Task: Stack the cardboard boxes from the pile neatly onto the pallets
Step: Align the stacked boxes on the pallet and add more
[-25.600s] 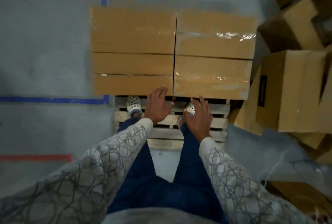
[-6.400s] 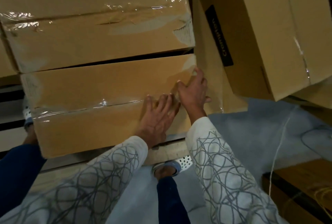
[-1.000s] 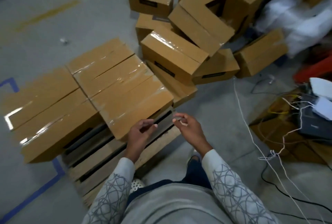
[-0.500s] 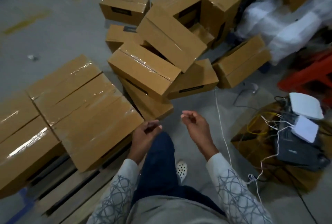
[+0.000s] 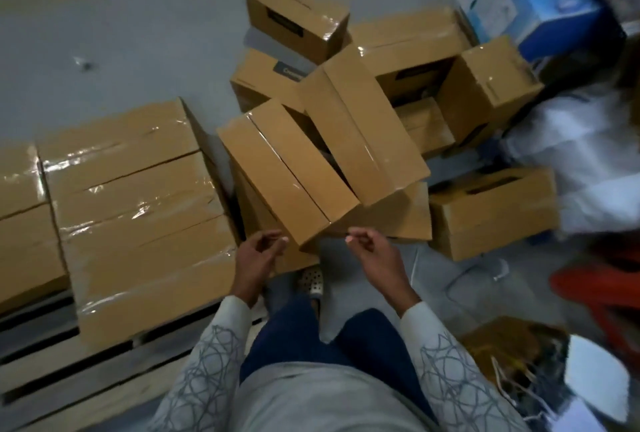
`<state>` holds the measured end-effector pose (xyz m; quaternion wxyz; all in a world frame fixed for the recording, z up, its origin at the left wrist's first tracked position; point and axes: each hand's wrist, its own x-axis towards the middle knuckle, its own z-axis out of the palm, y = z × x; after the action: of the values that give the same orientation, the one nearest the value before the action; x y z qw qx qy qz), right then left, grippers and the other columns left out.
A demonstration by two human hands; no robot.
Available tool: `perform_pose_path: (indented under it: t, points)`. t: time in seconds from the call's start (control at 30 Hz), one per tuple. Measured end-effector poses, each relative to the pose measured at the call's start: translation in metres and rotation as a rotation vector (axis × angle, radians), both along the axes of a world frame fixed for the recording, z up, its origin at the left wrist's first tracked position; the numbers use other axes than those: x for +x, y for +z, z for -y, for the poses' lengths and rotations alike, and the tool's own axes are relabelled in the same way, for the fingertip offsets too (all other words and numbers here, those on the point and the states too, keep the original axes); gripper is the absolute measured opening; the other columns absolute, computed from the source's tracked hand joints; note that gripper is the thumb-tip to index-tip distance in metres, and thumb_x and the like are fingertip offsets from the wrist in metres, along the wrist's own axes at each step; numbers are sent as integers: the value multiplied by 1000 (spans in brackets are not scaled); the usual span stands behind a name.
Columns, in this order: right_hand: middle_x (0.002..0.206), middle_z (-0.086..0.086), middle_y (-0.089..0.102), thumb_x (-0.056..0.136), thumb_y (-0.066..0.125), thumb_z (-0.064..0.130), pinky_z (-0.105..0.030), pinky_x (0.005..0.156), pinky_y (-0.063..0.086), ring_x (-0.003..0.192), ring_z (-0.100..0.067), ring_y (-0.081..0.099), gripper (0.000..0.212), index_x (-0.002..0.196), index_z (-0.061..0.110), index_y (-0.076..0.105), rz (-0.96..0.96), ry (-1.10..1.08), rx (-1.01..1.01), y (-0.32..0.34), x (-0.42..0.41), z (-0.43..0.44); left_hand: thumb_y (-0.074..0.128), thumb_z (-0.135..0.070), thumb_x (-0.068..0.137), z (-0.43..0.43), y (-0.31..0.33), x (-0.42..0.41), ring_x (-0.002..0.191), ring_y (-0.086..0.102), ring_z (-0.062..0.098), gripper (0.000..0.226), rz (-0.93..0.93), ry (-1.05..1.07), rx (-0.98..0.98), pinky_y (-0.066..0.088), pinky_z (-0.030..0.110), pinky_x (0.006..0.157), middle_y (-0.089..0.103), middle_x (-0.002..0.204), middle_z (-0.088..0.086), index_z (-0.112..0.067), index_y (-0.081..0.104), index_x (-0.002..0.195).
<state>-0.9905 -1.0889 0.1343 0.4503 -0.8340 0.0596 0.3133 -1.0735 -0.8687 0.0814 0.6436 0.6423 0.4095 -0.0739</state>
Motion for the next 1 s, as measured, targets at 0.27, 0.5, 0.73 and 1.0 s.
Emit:
perform_pose_path:
  t: [0.27, 0.5, 0.73, 1.0]
  points:
    - [115, 9, 67, 102, 61, 34, -22, 82, 49, 110, -9, 61, 23, 124, 28, 65, -123, 70, 7, -59, 152, -37, 75, -24, 93, -11, -40, 119, 94, 73, 18, 16, -157, 159, -17, 50, 14, 62, 75, 104, 1, -24, 71, 108]
    - [115, 8, 65, 102, 60, 35, -23, 75, 48, 109, -15, 62, 30, 131, 26, 61, -139, 342, -162, -263, 269, -93, 74, -24, 93, -26, -212, 191, 103, 61, 10, 27, -311, 493, -35, 48, 26, 81, 68, 113, -5, -18, 71, 118]
    - [163, -6, 33, 95, 69, 38, -54, 119, 33, 147, -31, 36, 80, 160, 23, 26, 21, 499, -259, -397, 341, -141, 75, -18, 91, -39, -340, 239, 106, 61, 16, 47, -342, 754, 30, 53, 38, 95, 60, 114, -10, -23, 51, 131]
    - [136, 7, 56, 72, 74, 66, -47, 109, 43, 127, -24, 54, 91, 148, 28, 43, -86, 319, -238, -378, 321, -164, 78, -37, 59, -35, -324, 230, 108, 64, 26, 67, -339, 939, -41, 54, 52, 97, 67, 116, -3, -31, 50, 120]
